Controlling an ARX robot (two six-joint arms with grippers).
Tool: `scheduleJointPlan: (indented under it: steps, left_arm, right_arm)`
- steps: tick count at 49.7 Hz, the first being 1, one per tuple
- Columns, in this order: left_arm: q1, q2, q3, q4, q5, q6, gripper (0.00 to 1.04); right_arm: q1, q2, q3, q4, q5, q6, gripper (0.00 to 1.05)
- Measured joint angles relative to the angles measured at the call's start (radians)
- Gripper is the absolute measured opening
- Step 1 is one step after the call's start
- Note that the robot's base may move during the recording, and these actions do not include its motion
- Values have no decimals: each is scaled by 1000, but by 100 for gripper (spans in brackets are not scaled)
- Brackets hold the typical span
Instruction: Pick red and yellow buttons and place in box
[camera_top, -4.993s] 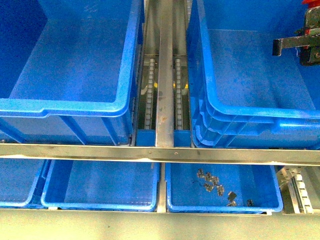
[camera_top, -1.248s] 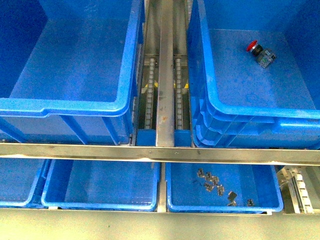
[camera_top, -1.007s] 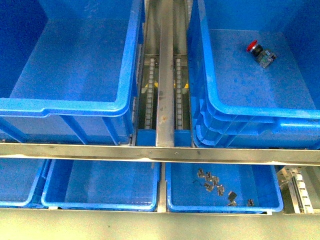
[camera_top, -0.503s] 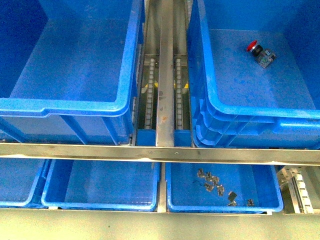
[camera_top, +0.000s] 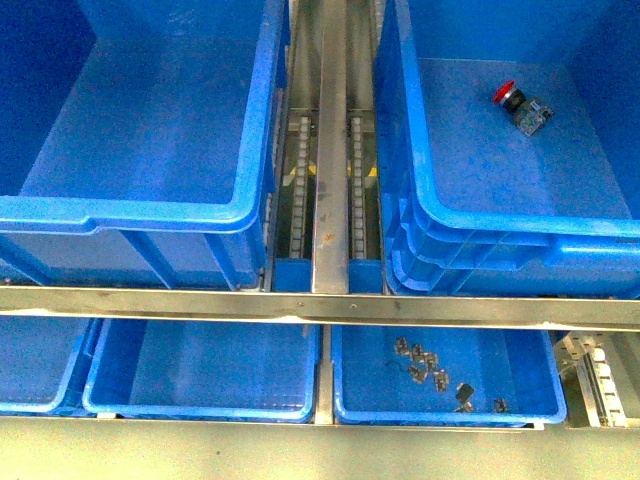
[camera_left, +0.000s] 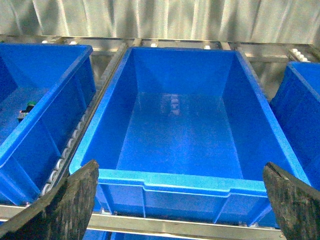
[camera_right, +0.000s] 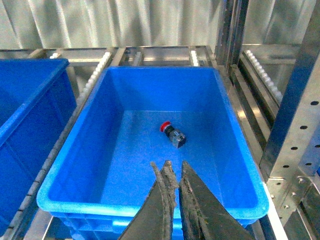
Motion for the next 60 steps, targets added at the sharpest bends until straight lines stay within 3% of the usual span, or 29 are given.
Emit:
scheduleJointPlan:
  steps: [6,12,34,43,57,60]
  left_arm:
    - [0,0,0,0,0,0,97]
    - [0,0,0,0,0,0,97]
    - [0,0,0,0,0,0,97]
    - [0,0,0,0,0,0,97]
    - [1,0,0,0,4,1,97]
    - [0,0,0,0,3,1,97]
  right_arm:
    - [0,-33,0,-33,0,0,4]
    - [-1,-173,0,-200,0,0,4]
    - [-1,-205,0,-209,0,0,4]
    - [-1,-205,0,-209,0,-1,34]
    - [-1,-205,0,-210,6,0,99]
    - [-1,-205,0,-210,5,-1,99]
